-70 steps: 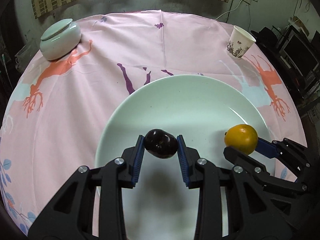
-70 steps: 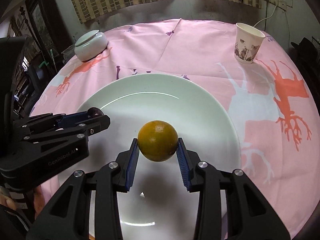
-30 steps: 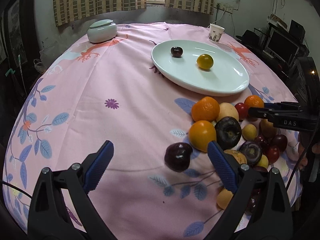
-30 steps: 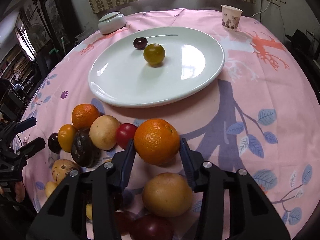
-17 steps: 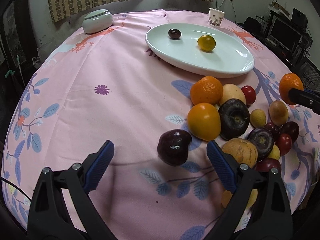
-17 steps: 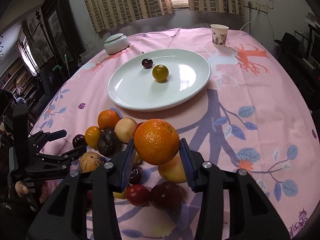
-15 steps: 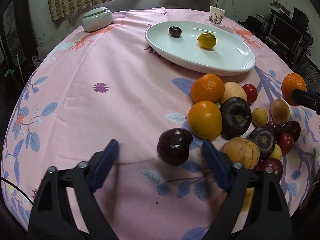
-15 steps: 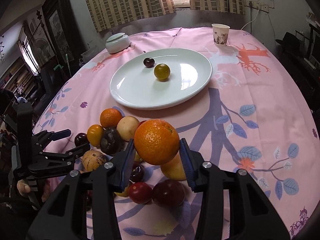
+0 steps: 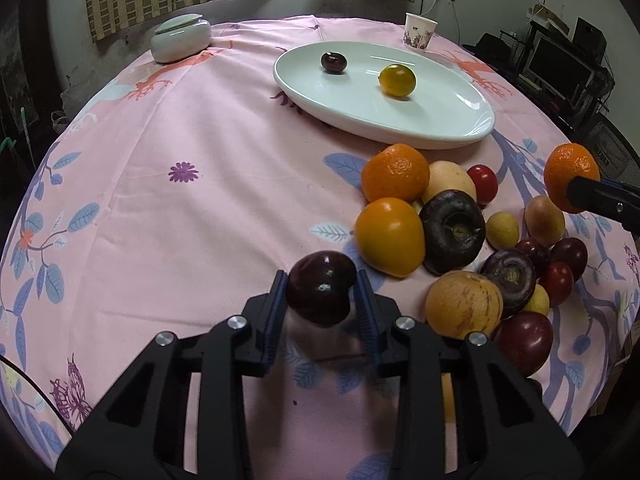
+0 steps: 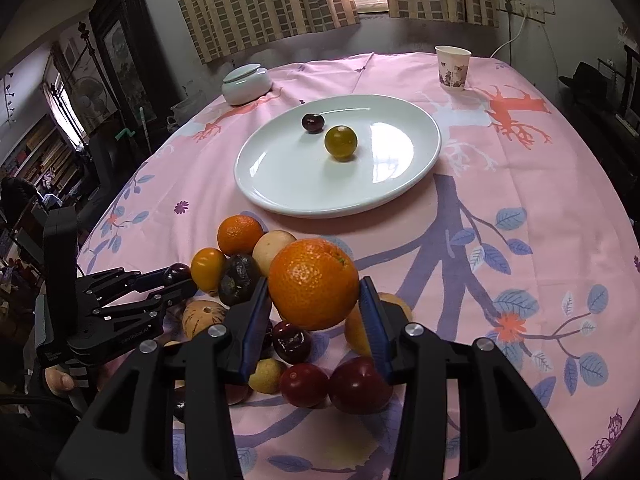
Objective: Organize fruits
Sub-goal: 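Grasp a large orange with the right tool while the left tool grasps a dark plum, then carry both fruits onto the white plate and open both tools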
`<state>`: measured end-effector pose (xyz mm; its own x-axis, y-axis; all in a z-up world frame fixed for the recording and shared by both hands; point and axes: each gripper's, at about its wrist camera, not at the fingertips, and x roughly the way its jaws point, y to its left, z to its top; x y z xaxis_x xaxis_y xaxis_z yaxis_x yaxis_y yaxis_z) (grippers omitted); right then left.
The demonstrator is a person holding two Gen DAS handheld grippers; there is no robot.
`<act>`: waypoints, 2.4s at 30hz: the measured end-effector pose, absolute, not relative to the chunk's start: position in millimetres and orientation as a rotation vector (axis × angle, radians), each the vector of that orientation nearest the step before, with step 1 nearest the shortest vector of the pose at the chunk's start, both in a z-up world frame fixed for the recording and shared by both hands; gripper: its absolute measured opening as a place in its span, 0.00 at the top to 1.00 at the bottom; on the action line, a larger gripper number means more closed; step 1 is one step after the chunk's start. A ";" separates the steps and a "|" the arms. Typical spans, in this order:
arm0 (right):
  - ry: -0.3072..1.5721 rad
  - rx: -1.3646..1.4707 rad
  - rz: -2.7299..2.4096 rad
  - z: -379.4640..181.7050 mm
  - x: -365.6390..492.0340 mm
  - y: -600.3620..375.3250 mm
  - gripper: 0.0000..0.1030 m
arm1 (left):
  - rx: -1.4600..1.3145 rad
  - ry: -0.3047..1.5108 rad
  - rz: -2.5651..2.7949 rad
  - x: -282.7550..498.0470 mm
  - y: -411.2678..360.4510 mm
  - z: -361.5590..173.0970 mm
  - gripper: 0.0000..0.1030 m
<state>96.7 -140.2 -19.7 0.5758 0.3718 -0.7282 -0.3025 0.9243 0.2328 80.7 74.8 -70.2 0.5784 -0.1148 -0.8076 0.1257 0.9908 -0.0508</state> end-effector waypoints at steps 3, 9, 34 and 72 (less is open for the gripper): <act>0.876 0.091 0.401 -20.8 96.5 -140.3 0.56 | 0.005 0.940 -0.138 78.3 74.7 -67.9 0.67; 0.863 0.098 0.416 -19.9 93.6 -141.6 0.56 | -0.010 0.902 -0.144 66.4 74.5 -43.6 0.67; 0.849 0.031 0.395 6.3 157.6 -136.8 0.56 | 0.073 0.878 -0.229 171.9 27.7 18.7 0.67; 0.798 -0.075 0.287 29.1 260.7 -125.7 0.21 | -0.059 0.897 -0.084 263.8 52.8 23.7 0.09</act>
